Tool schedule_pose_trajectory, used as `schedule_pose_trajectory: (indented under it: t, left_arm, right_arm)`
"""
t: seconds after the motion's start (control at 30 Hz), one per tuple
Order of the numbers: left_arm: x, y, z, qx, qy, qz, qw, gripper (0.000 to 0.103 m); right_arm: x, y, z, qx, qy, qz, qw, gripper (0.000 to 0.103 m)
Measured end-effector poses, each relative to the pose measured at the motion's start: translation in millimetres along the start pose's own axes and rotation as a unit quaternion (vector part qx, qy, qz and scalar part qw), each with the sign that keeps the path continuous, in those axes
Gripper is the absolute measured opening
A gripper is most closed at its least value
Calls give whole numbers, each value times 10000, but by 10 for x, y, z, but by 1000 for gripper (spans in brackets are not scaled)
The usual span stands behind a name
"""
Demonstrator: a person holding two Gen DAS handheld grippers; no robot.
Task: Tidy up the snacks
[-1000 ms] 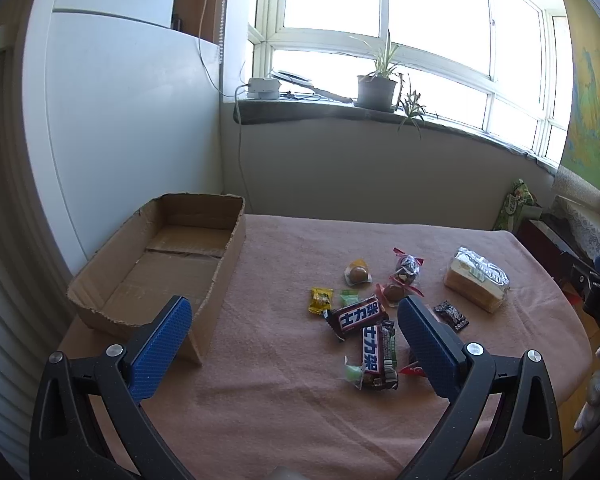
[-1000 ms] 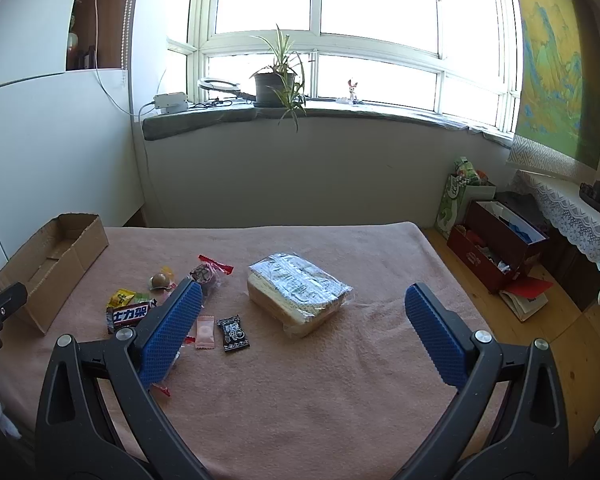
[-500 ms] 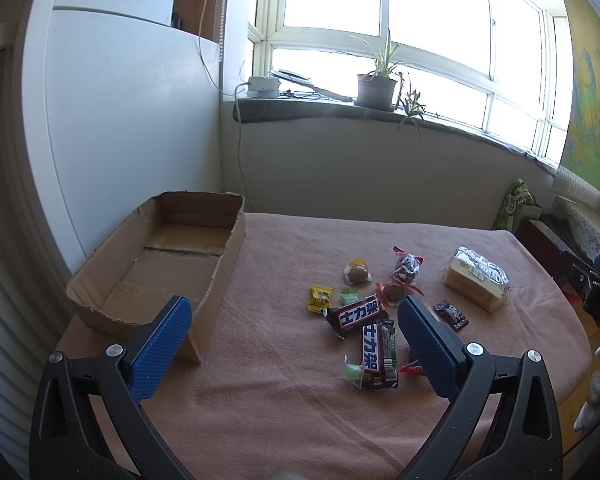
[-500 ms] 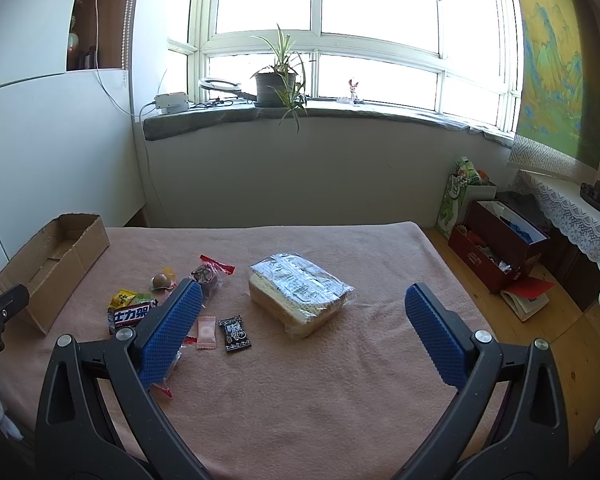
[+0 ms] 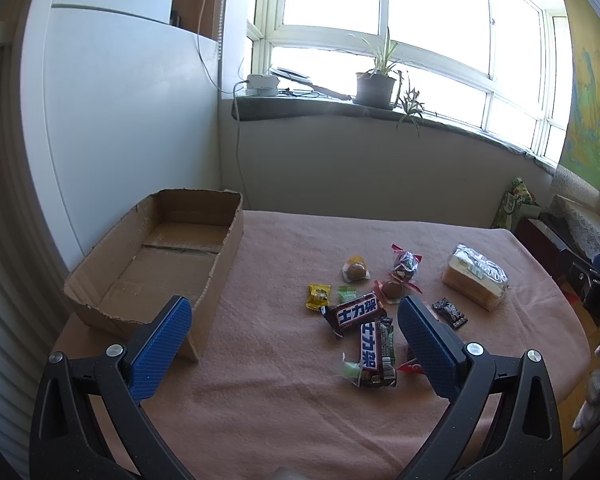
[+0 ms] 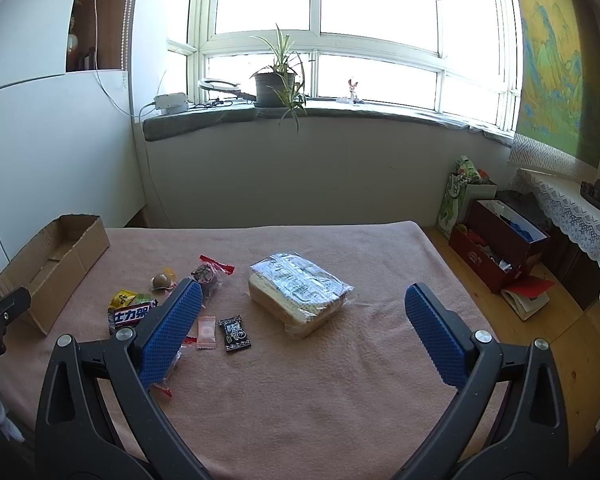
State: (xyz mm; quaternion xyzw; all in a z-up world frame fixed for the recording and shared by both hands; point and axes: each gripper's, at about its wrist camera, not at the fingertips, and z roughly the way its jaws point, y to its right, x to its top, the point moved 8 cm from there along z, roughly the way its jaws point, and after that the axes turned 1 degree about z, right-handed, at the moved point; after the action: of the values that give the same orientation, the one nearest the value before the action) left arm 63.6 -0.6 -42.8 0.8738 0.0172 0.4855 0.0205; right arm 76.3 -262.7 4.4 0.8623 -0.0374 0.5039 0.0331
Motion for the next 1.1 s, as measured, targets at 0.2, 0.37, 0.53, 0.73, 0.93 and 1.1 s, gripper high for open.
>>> schedule_pose_trajectory:
  t: [0.2,0.37,0.53,0.73,0.93,1.1]
  left_arm:
    - [3,4,2,3,3,5,10000,102]
    - [-4,-3,18,1,-5,-10,10000,102]
    - [-12,-13,26,-8,-13,-12,10000,102]
    - [-15,-13,28,-8,-14,-13,10000,102]
    - [-19,-14,32,-12,-18,-12,10000,102]
    - [-45,-15,46,-12,-36,-17,10000,102]
  right_arm:
    - [-10,2,3,10,3,-5,10000,103]
    - [-12,-6,13,13,-4,-3,10000,103]
    - [-20,0,17,13,-7,3,10000,103]
    - [-24,0,22,17,-10,7,10000,103]
    - [-73,-46,31,42,-36,4,10000,103]
    - [-135,-28,82,87,-79,13,9999,103]
